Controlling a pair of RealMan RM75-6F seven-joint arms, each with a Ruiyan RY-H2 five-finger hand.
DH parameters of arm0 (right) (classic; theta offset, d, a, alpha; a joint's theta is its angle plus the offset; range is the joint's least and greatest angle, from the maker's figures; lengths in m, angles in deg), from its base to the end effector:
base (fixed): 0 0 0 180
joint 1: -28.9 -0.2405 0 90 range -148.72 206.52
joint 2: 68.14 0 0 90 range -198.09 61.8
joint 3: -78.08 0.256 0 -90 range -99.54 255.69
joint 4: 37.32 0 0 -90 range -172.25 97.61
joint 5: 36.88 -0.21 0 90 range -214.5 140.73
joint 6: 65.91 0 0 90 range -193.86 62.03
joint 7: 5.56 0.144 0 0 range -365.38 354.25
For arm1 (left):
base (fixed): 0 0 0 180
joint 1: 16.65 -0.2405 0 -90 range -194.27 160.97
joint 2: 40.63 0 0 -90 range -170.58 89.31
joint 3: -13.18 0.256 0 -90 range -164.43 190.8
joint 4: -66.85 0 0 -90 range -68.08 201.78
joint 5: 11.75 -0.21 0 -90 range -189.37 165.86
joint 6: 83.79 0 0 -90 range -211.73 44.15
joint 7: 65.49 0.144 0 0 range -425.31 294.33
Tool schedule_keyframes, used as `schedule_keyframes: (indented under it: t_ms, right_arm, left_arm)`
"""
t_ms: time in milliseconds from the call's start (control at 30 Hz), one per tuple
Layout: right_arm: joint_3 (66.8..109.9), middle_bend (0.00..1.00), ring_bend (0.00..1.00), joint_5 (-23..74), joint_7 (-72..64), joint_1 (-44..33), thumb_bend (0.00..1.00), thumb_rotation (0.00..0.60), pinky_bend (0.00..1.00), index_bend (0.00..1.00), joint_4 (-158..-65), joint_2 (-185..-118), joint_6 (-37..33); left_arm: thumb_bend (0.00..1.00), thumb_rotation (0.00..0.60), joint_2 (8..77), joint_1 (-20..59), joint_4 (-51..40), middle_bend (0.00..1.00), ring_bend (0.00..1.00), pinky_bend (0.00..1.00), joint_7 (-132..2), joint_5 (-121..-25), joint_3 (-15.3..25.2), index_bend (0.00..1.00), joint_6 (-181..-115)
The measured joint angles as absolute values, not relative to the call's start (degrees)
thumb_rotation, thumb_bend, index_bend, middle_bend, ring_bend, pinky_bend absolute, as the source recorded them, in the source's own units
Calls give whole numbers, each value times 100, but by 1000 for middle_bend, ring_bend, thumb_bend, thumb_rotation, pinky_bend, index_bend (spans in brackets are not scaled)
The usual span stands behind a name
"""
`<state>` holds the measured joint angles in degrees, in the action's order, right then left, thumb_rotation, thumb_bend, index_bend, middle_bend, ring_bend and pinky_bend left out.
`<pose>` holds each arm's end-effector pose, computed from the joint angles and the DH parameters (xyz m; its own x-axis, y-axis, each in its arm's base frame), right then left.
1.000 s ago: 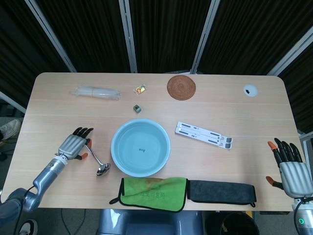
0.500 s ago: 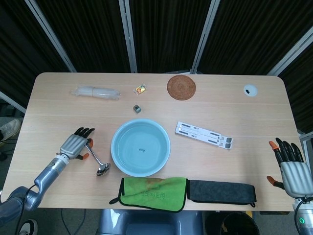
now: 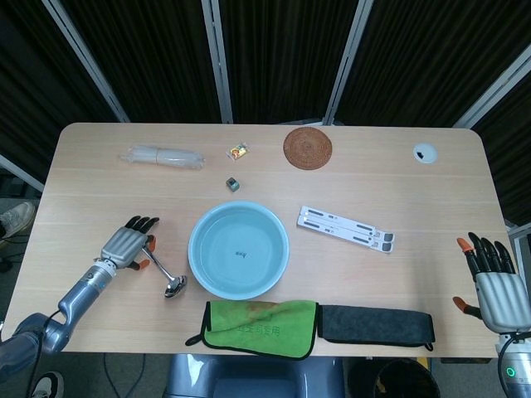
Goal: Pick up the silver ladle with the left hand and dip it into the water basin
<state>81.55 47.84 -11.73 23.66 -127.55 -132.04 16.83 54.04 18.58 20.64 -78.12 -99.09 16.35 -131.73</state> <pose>-0.3217 -0.1859 0.1616 0.5237 -0.0273 0.8515 -0.8517 0.0063 0.5240 -0.3146 0.3380 -0.0205 0.6106 0.4016 0.6825 0.7905 -0.3614 -0.4945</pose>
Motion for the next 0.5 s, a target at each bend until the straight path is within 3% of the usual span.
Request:
schedule_keyframes:
  t_ms: [500]
  right_arm:
    - [8114,0,0,4892,-1173,2400,16,600,0,57,-12780,-13199,1771]
  left_arm:
    - [343,600,4823,1594,1251,0,0,0,-7683,-9768,1774,500,-13229]
